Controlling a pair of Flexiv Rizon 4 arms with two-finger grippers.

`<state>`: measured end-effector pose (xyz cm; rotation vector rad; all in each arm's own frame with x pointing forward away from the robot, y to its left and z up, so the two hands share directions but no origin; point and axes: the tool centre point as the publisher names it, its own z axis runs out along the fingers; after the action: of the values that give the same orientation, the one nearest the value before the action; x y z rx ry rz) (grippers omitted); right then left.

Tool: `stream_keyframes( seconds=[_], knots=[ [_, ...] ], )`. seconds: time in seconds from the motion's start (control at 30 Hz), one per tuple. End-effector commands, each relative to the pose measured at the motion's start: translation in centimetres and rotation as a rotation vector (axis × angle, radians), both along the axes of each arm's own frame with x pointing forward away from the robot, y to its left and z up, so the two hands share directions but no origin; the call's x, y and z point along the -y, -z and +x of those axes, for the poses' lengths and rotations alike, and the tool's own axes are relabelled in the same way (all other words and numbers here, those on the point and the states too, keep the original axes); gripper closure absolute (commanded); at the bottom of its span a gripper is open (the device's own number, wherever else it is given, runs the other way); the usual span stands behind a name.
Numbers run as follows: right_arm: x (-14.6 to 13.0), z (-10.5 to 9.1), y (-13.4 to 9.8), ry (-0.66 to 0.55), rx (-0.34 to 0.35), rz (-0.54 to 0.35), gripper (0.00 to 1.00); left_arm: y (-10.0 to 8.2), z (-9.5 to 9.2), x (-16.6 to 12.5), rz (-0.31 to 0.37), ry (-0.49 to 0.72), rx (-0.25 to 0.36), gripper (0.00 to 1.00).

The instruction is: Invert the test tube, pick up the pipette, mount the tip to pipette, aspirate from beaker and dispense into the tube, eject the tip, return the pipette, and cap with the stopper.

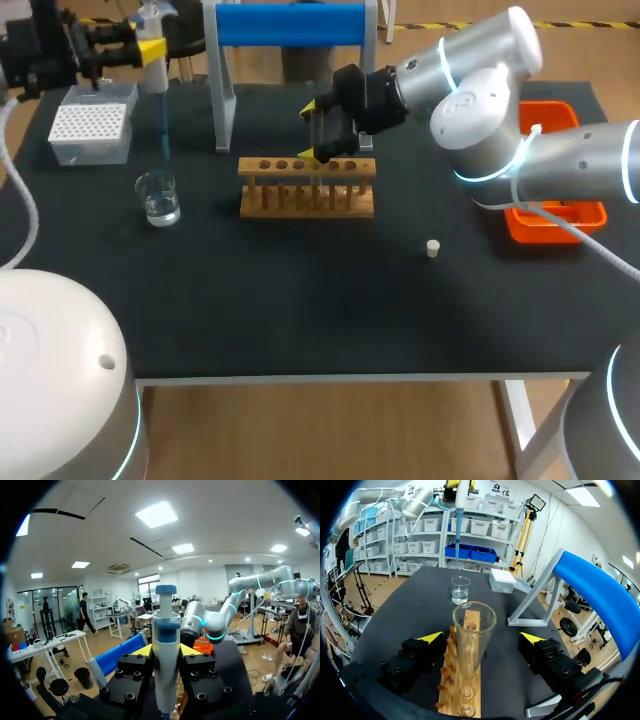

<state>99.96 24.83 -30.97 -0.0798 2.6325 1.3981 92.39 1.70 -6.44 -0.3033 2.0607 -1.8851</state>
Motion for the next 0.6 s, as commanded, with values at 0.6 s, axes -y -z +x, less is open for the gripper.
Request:
stream_keyframes(
  seconds=[0.6],
  knots=[
    [0.1, 0.0, -0.1, -0.001, -0.001, -0.003, 0.00, -5.4, -0.1, 13.8, -0.076, 0.253, -0.046, 1.00]
  ],
)
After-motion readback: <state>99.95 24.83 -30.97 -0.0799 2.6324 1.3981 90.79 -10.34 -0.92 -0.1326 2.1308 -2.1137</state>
